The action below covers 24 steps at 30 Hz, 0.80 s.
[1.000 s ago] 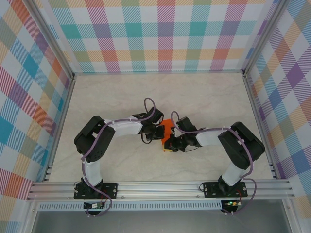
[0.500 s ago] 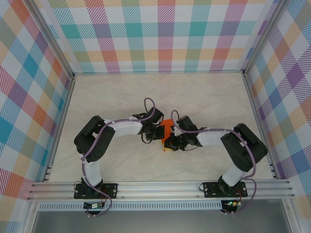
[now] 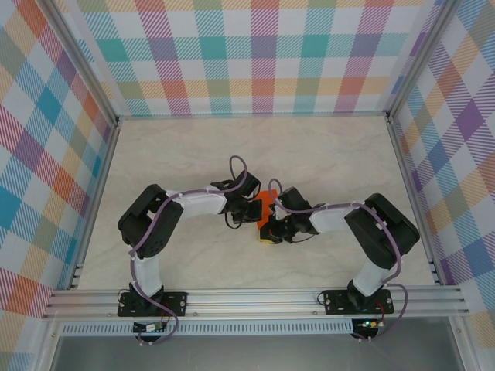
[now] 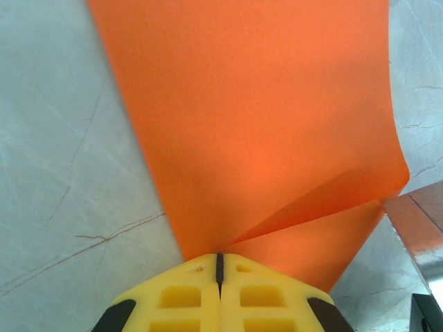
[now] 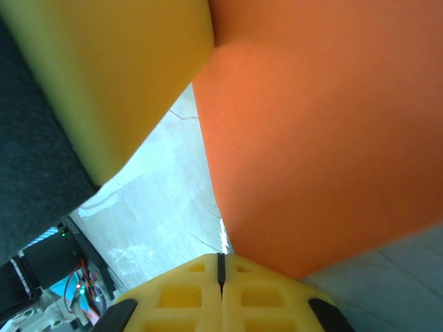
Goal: Fold a paper plane with a square sheet of paper (pick it up from the middle)
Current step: Third fold the triangle at the center of the table.
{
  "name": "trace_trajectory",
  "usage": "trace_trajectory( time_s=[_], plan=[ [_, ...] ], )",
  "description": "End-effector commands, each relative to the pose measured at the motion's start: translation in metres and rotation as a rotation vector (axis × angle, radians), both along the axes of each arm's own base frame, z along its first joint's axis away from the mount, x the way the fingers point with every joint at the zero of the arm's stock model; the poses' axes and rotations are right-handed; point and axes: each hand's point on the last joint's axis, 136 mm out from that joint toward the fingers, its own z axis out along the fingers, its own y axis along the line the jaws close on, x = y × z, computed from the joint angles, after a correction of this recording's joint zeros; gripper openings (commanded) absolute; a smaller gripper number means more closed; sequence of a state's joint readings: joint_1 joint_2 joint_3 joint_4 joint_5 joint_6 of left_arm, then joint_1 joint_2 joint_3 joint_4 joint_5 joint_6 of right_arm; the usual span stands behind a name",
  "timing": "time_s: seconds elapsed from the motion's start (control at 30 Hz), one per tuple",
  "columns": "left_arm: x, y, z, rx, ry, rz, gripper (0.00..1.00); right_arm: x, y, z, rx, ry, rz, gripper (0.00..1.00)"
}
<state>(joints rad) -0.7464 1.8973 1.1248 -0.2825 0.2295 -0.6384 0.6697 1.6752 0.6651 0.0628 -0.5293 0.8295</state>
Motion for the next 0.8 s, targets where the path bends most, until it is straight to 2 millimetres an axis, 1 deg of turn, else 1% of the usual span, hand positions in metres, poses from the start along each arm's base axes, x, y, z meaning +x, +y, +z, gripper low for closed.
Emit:
trace_trajectory(
  time_s=[0.0, 0.07, 0.13, 0.23, 0.4, 0.5, 0.57, 0.63, 0.77],
  plan=[
    [-0.045, 0.048, -0.062, 0.254, 0.159, -0.002, 0.0, 0.012, -0.008, 0.023, -0.011, -0.076, -0.041, 0.02],
    [-0.045, 0.048, -0.062, 0.254, 0.158, -0.002, 0.0, 0.022, -0.015, 0.028, -0.015, -0.092, -0.073, 0.02],
    [-0.044, 0.047, -0.062, 0.253, 0.156, -0.005, 0.0, 0.029, -0.023, 0.023, -0.035, -0.088, -0.088, 0.02],
    [-0.043, 0.045, -0.061, 0.247, 0.153, -0.008, 0.0, 0.035, -0.025, 0.013, -0.051, -0.071, -0.082, 0.02],
    [-0.041, 0.044, -0.06, 0.245, 0.14, -0.023, 0.0, 0.039, -0.026, -0.006, -0.102, -0.029, -0.087, 0.02],
    [-0.037, 0.041, -0.055, 0.235, 0.118, -0.034, 0.0, 0.034, -0.031, -0.017, -0.121, 0.003, -0.103, 0.02],
    [-0.03, 0.035, -0.047, 0.214, 0.093, -0.042, 0.0, 0.029, -0.032, -0.018, -0.117, 0.026, -0.119, 0.02],
    [-0.021, 0.027, -0.032, 0.184, 0.059, -0.045, 0.0, 0.026, -0.033, -0.017, -0.108, 0.042, -0.141, 0.02],
    [-0.001, 0.009, 0.009, 0.072, -0.023, -0.022, 0.0, 0.021, -0.034, -0.012, -0.115, 0.06, -0.195, 0.02]
  ],
)
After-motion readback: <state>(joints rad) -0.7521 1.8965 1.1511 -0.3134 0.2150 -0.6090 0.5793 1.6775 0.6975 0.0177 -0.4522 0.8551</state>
